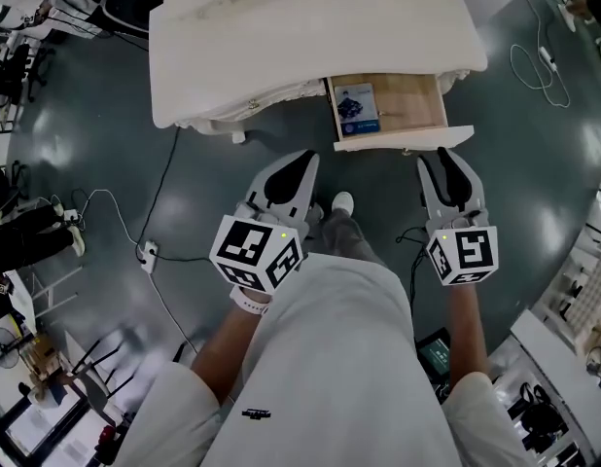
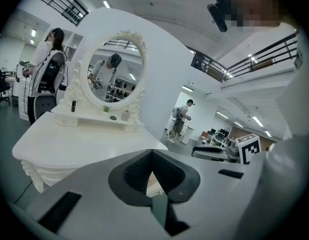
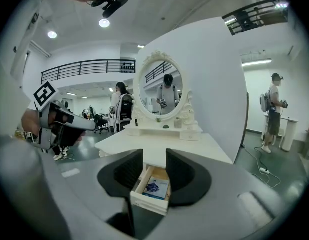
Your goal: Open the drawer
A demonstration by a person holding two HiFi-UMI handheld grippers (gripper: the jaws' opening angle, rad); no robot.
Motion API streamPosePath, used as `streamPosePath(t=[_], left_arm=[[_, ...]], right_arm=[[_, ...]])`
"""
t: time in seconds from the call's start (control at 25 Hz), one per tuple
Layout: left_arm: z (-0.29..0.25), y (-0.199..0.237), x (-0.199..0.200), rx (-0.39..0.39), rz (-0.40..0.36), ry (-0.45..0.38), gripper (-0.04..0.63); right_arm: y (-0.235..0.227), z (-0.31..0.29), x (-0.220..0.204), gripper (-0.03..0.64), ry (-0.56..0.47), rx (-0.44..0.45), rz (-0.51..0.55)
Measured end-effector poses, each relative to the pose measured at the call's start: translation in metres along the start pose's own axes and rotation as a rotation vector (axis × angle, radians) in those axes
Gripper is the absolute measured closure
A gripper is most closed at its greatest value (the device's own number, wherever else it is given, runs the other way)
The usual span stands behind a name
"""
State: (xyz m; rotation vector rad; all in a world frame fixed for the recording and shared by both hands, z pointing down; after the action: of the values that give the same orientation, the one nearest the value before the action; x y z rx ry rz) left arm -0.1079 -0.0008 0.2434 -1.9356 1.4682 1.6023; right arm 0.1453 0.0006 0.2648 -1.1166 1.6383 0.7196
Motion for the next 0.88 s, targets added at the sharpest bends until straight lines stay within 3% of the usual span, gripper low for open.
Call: streamPosePath(t=[0.44,0.6,0.88], left_arm=[[0.021,-0.012,0.021,-0.009,-0.038,-0.058,0.586],[0.027,-0.017,0.028,-0.011,-0.058,-0.083,0.586],[0.041,-0.025,0.037,-0.017,-0.06,-0.116,0.586]], right_arm=[[-0.006,0.033,0.038,0.5,-0.079,-0.053,-0.08],[-0.01,0.043,0.041,0.604,-0.084,-0.089,-0.106],[-0.006,0.06,0.063,0.606,-0.121,-0.084,-0.102]])
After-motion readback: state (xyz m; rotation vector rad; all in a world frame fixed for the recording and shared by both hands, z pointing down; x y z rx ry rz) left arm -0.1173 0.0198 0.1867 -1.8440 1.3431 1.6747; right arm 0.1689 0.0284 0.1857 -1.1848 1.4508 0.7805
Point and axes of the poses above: the fingertips, and each gripper's own axes: z backward along the fingers, y to its left, x out of its top, the point moved 7 cm from there along z, backward along the fingers, and after that the axes turned 3 degrees about -x, right-handed, at the moved point
